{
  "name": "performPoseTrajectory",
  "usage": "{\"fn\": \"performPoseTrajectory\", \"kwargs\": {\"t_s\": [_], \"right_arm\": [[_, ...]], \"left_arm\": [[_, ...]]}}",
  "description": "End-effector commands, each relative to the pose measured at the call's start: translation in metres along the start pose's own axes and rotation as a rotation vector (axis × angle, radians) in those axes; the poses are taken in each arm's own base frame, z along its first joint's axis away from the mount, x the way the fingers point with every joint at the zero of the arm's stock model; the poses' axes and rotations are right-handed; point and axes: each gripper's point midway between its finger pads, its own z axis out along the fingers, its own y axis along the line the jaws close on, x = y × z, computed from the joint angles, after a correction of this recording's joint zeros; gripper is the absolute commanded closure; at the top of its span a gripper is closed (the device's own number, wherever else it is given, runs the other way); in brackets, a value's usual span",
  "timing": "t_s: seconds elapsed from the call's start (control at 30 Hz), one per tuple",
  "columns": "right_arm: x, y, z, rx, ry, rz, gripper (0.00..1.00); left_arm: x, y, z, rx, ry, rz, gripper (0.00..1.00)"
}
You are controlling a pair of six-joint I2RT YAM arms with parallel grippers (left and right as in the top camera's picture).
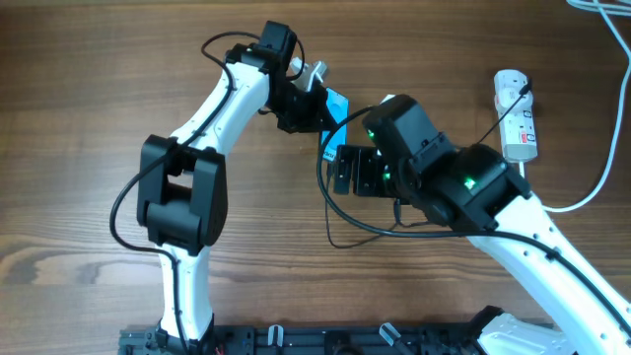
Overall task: Plug charger to phone and switch on socket
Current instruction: 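Lower the plugged-in phone flat onto the table with the left gripper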
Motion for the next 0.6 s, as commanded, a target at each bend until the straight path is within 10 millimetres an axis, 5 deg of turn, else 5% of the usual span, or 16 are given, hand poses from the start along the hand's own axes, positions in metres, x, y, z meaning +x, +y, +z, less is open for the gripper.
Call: {"fn": "performPoseTrajectory", "kwargs": {"t_s": [0.0, 0.23, 0.57], "right_arm": [[0.011, -0.002, 0.015, -0.016, 0.039, 0.046, 0.0], [0.016, 0.002, 0.024, -0.036, 0.07, 0.046, 0.0], [0.021, 0.003, 0.035, -0.028, 0.112, 0.048, 0.0]], "left_arm": [[0.0, 0.009, 0.012, 0.015, 0.02, -0.02, 0.96], [0.003, 0.032, 0.036, -0.004, 0.068, -0.065, 0.94], [0.0, 0.057, 0.044, -0.109, 0.057, -0.07, 0.91]]}}
